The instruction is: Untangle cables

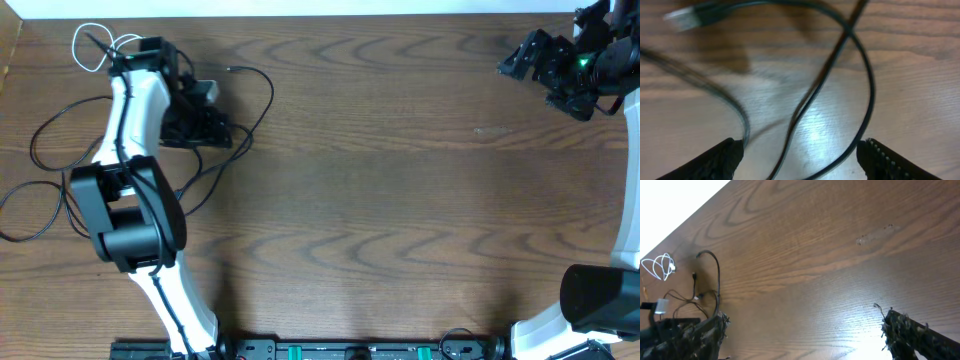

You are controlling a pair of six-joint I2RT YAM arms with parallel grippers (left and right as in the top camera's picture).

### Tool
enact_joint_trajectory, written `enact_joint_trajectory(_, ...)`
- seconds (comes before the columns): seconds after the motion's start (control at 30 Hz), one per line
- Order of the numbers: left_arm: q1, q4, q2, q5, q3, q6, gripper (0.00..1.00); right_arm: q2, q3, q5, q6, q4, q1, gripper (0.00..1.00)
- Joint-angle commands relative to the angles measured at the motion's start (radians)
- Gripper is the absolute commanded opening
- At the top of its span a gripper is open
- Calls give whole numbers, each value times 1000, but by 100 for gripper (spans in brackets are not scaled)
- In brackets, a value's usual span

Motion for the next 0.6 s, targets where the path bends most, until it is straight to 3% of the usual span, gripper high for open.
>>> enact_joint_trajectory(0.0,-45,53,5,-6,-49,53,79,-13,13,1,-16,3,8,99)
enact_joint_trajectory(0.37,-111,298,6,-21,-202,57,78,-13,13,1,-16,1,8,99)
enact_joint_trajectory(0.57,-112,364,8,-40,-230,57,72,-13,13,1,-16,2,8,99)
